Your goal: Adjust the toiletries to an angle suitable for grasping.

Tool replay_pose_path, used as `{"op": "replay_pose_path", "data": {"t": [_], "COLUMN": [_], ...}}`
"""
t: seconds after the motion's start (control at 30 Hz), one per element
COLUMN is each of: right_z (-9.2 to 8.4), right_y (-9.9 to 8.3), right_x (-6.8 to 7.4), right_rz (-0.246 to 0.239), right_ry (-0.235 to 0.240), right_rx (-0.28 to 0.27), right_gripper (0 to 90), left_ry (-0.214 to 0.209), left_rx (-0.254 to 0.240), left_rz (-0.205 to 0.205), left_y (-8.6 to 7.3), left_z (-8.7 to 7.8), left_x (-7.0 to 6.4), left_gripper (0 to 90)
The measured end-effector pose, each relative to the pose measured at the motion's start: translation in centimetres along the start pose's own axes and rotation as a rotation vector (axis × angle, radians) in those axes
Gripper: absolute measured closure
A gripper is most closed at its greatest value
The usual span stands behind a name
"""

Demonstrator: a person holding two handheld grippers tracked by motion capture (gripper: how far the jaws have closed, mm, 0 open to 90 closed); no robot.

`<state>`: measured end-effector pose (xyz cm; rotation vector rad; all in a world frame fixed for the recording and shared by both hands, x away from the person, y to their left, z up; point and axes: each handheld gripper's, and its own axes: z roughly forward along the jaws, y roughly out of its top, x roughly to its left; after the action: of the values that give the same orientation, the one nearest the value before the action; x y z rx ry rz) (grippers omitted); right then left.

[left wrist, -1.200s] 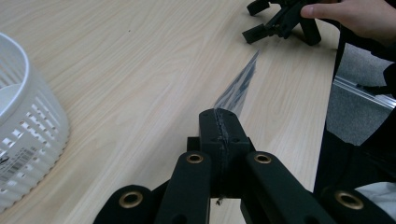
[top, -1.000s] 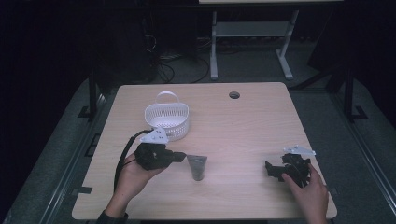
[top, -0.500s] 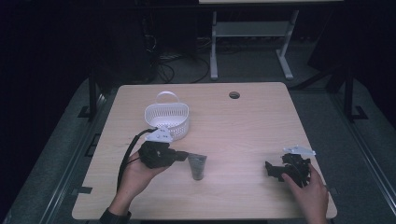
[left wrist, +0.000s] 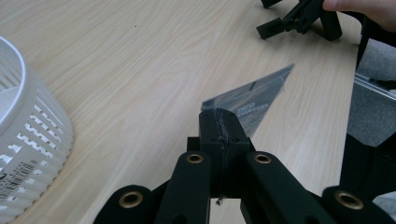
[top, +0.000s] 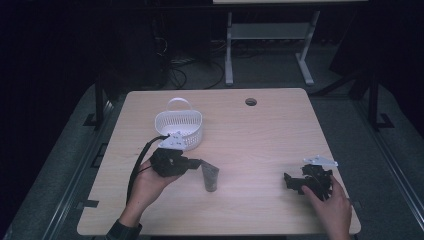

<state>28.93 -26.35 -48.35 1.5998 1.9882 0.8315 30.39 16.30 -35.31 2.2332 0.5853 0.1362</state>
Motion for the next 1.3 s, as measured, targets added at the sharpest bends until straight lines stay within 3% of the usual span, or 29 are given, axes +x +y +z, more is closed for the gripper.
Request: {"op": "replay_pose_path", "data": {"t": [0.67, 0.93, 1.13, 1.3], "right_z": [0.0, 0.0, 0.0, 0.0], "right_y": [0.0, 0.0, 0.0, 0.0], "right_x": [0.0, 0.0, 0.0, 0.0], "right_rz": [0.001, 0.001, 0.000, 0.001], "right_ry": [0.001, 0.001, 0.002, 0.002], "right_rx": [0.000, 0.000, 0.000, 0.000], "right_gripper": [0.0, 0.0, 0.0, 0.0], "left_ry": [-0.005, -0.011, -0.019, -0.029], "left_rx": [0.003, 0.015, 0.021, 0.026], "left_rz": [0.007, 0.008, 0.004, -0.012], "left_y": [0.9, 0.5, 0.3, 0.4], "left_z": [1.4, 0.9, 0.2, -0.1], "left_x": [0.9, 1.0, 1.1, 1.2], "left_gripper": [89.9, 89.7, 72.5, 50.8]}}
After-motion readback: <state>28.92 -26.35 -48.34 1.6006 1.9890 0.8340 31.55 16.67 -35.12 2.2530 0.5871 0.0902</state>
